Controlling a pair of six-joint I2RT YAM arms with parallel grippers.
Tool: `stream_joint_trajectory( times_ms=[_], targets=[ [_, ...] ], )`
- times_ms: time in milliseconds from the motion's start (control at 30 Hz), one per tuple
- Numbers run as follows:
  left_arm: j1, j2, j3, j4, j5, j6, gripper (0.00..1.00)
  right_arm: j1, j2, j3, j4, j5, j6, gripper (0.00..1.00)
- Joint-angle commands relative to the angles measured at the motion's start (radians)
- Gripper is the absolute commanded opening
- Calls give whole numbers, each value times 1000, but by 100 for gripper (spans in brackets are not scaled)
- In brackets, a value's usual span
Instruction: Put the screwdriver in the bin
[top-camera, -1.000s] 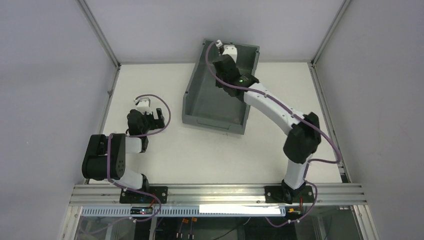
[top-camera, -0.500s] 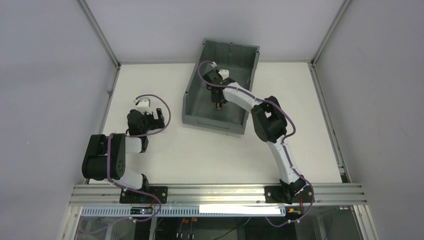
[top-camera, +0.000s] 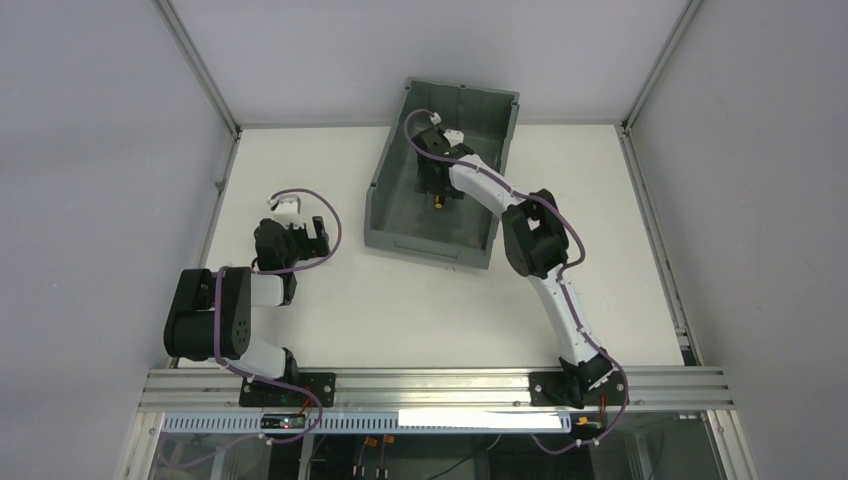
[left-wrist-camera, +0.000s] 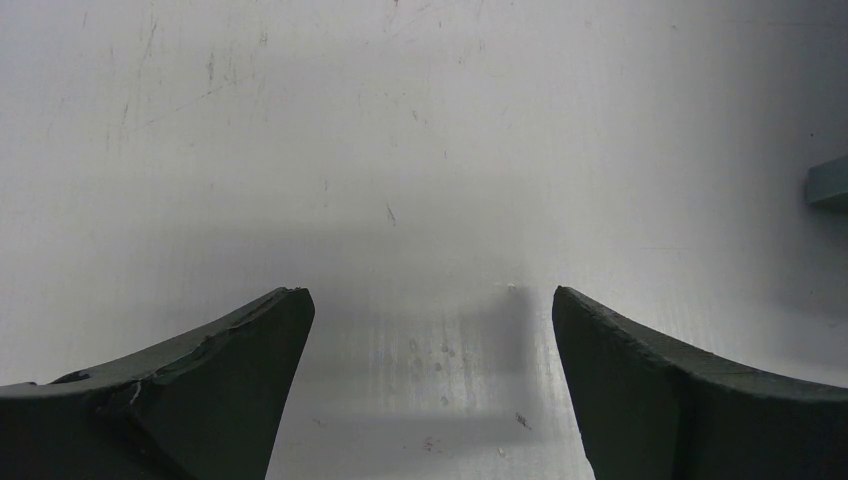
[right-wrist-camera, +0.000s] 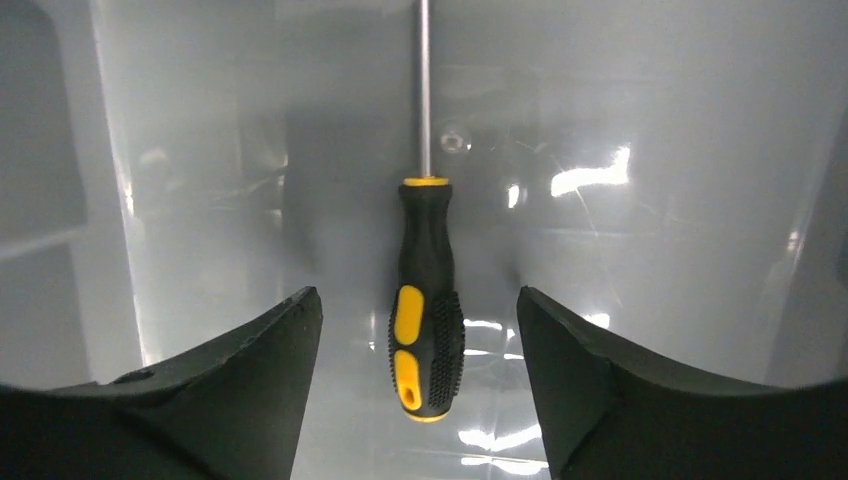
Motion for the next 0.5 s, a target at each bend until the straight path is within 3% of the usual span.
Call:
stream_joint_trajectory(
  times_ms=[0, 100, 200, 333, 467],
  targets=[
    [-13, -1, 22, 33, 15, 12, 99, 5, -12, 130, -102, -3, -44, 77],
    [-12, 0, 22, 33, 13, 12, 99, 5, -69, 186, -105, -35, -130, 77],
    [-12, -1, 22, 33, 15, 12, 99, 9, -191, 173, -20, -102, -339, 78],
    [-12, -1, 22, 33, 14, 12, 99, 12, -432, -54, 242, -124, -587, 84],
    [-12, 0, 22, 33, 14, 12, 99, 9, -679, -340, 552, -20, -756, 95]
  ],
)
